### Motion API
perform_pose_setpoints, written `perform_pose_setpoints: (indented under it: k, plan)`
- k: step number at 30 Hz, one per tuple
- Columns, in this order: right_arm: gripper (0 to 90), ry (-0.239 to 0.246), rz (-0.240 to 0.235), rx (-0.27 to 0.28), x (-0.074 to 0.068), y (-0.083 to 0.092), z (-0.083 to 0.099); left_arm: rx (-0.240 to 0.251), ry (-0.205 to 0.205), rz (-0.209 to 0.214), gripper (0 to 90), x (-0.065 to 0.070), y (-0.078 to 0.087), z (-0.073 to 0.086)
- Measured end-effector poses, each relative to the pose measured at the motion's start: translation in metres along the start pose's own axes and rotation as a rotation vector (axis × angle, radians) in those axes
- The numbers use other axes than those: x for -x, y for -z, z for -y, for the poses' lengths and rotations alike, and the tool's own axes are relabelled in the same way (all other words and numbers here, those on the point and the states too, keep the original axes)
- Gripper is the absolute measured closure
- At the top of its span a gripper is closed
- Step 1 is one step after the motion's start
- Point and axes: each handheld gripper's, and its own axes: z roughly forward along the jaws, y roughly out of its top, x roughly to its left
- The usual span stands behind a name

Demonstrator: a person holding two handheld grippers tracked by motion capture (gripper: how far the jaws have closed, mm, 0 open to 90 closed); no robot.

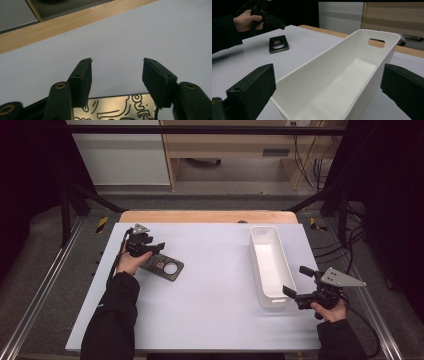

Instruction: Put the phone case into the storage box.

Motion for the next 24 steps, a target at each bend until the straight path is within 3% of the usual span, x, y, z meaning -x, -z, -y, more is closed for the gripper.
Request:
perform_pose_setpoints:
  k: [9, 24]
  plan:
    - [0.4, 0.001, 0.002, 0.0, -0.0001, -0.0005, 0.0005, -0.038, 0.004, -0.033, 62.1, -0.0015, -0.0049, 0.0022]
    - [0.4, 0.0, -0.001, -0.009, -0.0005, -0.0023, 0.0013, -0.098, 0.013, -0.063, 87.4, -0.0052, -0.0107, 0.006]
